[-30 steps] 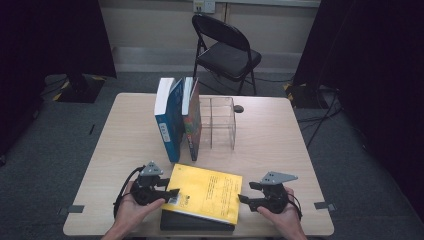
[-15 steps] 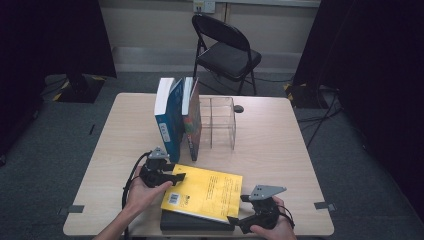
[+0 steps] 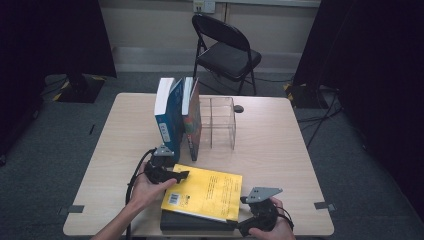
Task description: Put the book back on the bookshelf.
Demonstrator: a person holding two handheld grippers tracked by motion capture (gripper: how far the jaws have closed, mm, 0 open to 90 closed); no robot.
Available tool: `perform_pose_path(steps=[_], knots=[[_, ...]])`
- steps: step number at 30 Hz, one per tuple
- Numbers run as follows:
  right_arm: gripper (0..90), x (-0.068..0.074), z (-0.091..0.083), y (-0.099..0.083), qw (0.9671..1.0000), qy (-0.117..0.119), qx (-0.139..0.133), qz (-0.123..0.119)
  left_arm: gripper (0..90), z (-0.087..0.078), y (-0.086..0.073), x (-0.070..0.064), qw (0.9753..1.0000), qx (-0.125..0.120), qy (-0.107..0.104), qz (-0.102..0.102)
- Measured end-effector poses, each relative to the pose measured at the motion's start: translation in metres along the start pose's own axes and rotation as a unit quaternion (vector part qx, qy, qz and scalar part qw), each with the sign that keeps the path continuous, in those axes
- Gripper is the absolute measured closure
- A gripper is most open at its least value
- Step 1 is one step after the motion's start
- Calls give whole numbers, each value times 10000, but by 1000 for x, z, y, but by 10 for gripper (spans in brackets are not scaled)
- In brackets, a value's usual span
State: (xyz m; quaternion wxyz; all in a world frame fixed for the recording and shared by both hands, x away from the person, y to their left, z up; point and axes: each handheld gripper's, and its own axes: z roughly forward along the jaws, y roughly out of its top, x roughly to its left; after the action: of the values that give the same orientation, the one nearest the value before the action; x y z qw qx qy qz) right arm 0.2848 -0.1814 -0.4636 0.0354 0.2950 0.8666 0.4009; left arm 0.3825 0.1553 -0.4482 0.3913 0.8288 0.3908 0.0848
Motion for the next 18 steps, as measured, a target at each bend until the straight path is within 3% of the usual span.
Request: perform_pose_path(steps=[3,4,7,10,12,14,16,18], knots=[[214,-6,-3,-1,9999,76,-63,50,349,-7,-6,-1,10000,28,30,-6],[222,-8,-4,0,9999,86,-57,60,349,-10,-9,-2,9999,4,42,-99],[264,-11,-7,1,9999,-5,-110,96,347,-18,-19,-3,9998,-42,-4,-171],[301,-16,-8,2,9996,-149,-162,175,371,-28,-26,-4,9999,-12,46,-100],[331,-18,-9,2,9992,-242,-205,246,435,-33,-30,1,9998,-104,-8,-196],[327,-18,-9,2,9992,-205,-263,241,465,-34,-28,6,9997,-130,-12,-224],[275,-15,-6,3,9994,-149,-248,192,419,-33,-23,10,9995,-197,106,-243],[243,-12,-3,4,9996,-141,-191,145,422,-28,-16,12,9995,-233,3,-192]])
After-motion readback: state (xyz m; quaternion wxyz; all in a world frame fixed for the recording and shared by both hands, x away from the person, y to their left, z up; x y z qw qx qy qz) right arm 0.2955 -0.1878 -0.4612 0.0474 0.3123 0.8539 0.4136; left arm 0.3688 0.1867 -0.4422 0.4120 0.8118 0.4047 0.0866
